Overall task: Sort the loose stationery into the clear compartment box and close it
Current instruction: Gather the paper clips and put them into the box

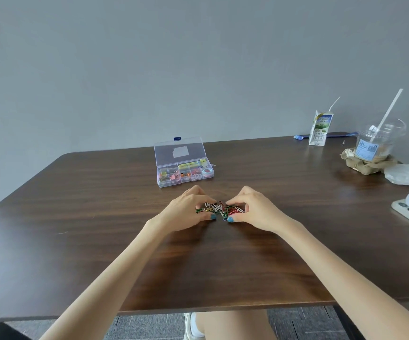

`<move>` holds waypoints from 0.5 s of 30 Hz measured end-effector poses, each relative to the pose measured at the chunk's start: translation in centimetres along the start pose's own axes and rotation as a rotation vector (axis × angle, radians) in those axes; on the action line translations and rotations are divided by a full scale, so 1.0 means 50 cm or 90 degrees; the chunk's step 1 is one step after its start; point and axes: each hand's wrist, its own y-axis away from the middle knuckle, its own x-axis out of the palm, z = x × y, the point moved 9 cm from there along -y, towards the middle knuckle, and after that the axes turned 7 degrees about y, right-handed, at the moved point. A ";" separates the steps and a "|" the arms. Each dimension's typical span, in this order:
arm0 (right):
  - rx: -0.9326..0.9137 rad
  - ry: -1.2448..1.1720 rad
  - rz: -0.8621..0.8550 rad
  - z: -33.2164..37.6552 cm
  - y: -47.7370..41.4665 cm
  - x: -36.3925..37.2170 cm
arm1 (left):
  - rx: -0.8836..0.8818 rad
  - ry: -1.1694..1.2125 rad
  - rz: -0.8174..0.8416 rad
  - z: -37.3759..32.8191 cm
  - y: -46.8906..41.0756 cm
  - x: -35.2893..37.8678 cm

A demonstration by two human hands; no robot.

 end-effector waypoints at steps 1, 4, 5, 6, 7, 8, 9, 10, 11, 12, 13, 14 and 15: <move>-0.001 -0.007 -0.027 0.000 0.001 -0.004 | 0.004 0.008 -0.015 -0.001 0.000 -0.001; -0.008 -0.013 -0.082 0.003 0.007 -0.009 | 0.008 0.017 -0.047 0.000 0.000 -0.006; -0.013 -0.011 -0.095 0.005 0.009 -0.009 | 0.010 0.016 -0.051 0.000 -0.001 -0.006; -0.017 -0.008 -0.107 0.007 0.010 -0.009 | 0.014 0.011 -0.052 -0.002 -0.001 -0.006; -0.019 -0.005 -0.116 0.009 0.010 -0.009 | 0.020 0.004 -0.052 -0.005 -0.001 -0.006; -0.019 -0.003 -0.121 0.009 0.010 -0.010 | 0.026 -0.001 -0.054 -0.009 -0.001 -0.007; -0.018 0.002 -0.123 0.010 0.009 -0.010 | 0.030 -0.006 -0.056 -0.011 -0.002 -0.007; -0.020 0.011 -0.121 0.013 0.007 -0.011 | 0.036 -0.014 -0.057 -0.014 -0.002 -0.008; -0.023 0.023 -0.116 0.016 0.006 -0.011 | 0.043 -0.028 -0.057 -0.018 -0.003 -0.006; -0.026 0.035 -0.109 0.020 0.003 -0.010 | 0.055 -0.047 -0.057 -0.022 -0.003 -0.005; -0.027 0.044 -0.101 0.023 0.001 -0.010 | 0.067 -0.065 -0.059 -0.027 -0.003 -0.003; -0.023 0.045 -0.092 0.024 -0.003 -0.009 | 0.075 -0.076 -0.063 -0.029 -0.003 -0.003; -0.015 0.037 -0.080 0.024 -0.008 -0.009 | 0.079 -0.079 -0.067 -0.030 -0.003 -0.004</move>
